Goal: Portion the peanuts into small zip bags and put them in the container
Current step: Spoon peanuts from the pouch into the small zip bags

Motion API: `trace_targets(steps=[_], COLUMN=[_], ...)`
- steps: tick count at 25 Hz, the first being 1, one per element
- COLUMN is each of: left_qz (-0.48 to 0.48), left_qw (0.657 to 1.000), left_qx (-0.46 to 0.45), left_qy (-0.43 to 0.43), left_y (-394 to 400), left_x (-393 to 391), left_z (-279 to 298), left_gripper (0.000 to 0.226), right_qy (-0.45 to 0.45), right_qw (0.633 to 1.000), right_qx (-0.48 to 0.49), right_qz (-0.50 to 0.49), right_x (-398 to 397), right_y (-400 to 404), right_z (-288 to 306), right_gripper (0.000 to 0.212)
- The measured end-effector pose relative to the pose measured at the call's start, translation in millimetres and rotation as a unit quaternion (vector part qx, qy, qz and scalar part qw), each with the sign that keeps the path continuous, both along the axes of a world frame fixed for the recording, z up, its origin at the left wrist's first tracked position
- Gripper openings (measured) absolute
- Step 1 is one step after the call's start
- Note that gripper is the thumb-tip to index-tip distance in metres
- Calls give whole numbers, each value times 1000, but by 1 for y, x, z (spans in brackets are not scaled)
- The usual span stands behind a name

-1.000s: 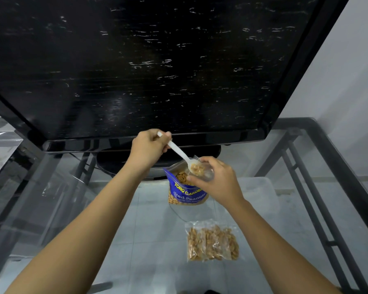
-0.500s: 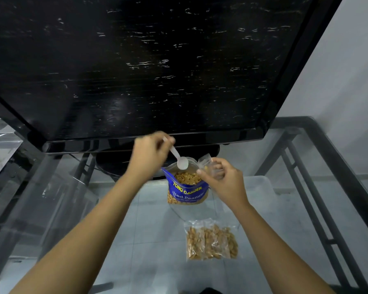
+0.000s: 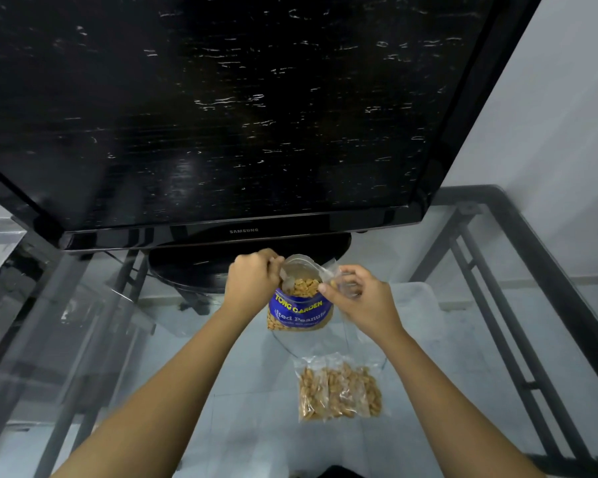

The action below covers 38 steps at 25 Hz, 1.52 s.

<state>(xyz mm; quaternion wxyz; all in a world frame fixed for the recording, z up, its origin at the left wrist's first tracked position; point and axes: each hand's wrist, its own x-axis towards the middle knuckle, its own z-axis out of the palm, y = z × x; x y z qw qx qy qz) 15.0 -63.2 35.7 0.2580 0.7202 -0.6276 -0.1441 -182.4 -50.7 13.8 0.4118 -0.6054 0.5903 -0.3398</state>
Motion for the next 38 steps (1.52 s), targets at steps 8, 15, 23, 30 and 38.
trace_targets(steps=[8, 15, 23, 30, 38], left_qz=[87, 59, 164, 180, 176], left_qw=[992, 991, 972, 966, 954], left_qx=[40, 82, 38, 3, 63], left_qy=[87, 89, 166, 184, 233], left_y=[1, 0, 7, 8, 2], left_x=[4, 3, -5, -10, -6], left_z=[-4, -8, -6, -9, -9], left_gripper=[24, 24, 26, 25, 22], right_qy=[-4, 2, -3, -3, -7], right_qw=[1000, 1000, 1000, 1000, 1000], right_qx=[1, 4, 14, 12, 15], right_qz=[16, 26, 24, 26, 26], right_x=[0, 1, -3, -4, -5], right_y=[2, 2, 3, 3, 3], right_z=[1, 5, 4, 4, 2], right_gripper=[52, 53, 53, 54, 54])
